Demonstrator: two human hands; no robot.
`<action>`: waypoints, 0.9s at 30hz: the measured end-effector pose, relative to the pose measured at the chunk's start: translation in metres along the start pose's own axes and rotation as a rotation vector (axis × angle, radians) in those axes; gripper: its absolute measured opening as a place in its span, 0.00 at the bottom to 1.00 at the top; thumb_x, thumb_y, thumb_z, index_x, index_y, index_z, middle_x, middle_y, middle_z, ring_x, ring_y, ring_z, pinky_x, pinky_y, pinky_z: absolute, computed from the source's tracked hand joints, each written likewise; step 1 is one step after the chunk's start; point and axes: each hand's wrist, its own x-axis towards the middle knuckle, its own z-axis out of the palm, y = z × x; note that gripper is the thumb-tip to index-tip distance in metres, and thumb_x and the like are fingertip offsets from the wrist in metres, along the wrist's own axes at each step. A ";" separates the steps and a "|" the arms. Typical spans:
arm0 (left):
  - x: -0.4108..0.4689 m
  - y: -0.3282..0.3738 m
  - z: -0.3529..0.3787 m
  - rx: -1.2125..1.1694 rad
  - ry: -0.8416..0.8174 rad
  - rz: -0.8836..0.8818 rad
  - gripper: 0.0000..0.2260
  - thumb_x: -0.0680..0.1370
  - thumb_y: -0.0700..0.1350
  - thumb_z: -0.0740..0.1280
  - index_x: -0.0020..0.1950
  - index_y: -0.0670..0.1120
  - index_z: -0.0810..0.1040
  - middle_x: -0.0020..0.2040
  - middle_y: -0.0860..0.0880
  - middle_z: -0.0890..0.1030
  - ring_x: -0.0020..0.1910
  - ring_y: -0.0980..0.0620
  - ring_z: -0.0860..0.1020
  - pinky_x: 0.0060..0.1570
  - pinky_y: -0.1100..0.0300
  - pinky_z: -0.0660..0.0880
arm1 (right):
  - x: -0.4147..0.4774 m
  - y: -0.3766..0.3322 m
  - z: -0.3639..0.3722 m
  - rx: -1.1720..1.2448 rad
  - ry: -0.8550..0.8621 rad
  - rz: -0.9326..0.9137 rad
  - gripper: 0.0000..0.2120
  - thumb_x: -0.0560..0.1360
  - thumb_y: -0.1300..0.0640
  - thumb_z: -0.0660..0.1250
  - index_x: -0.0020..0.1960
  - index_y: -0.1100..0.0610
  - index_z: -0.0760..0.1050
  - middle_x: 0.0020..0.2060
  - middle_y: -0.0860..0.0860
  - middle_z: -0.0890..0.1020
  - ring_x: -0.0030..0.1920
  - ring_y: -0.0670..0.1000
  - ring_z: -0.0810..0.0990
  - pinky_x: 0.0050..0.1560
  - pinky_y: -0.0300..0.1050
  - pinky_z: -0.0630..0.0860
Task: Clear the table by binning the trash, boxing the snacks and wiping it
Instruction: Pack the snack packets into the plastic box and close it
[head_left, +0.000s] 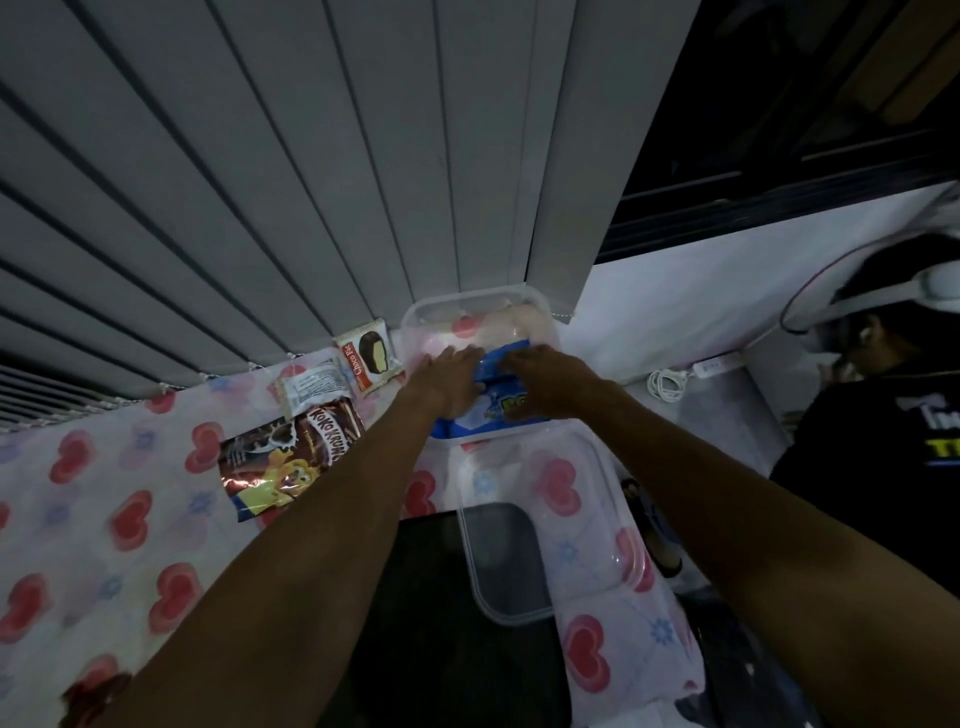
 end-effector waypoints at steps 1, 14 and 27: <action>-0.002 0.000 0.003 0.011 -0.034 0.006 0.30 0.84 0.55 0.57 0.83 0.47 0.51 0.82 0.47 0.54 0.80 0.44 0.55 0.77 0.42 0.55 | 0.000 -0.003 0.005 -0.001 -0.018 -0.008 0.37 0.72 0.43 0.74 0.75 0.55 0.65 0.73 0.56 0.68 0.70 0.58 0.69 0.66 0.54 0.71; -0.043 0.008 -0.001 -0.065 0.142 0.026 0.27 0.82 0.52 0.63 0.77 0.42 0.64 0.77 0.42 0.65 0.74 0.41 0.65 0.72 0.45 0.65 | -0.013 -0.033 -0.002 -0.003 0.093 0.070 0.31 0.73 0.48 0.74 0.71 0.56 0.67 0.64 0.59 0.73 0.62 0.61 0.74 0.58 0.55 0.75; -0.114 -0.101 -0.048 -0.070 0.443 -0.164 0.19 0.77 0.51 0.68 0.65 0.44 0.75 0.61 0.41 0.76 0.60 0.39 0.76 0.58 0.46 0.74 | 0.044 -0.159 -0.045 0.169 0.298 -0.012 0.19 0.76 0.52 0.67 0.62 0.61 0.72 0.54 0.62 0.79 0.55 0.63 0.79 0.53 0.53 0.76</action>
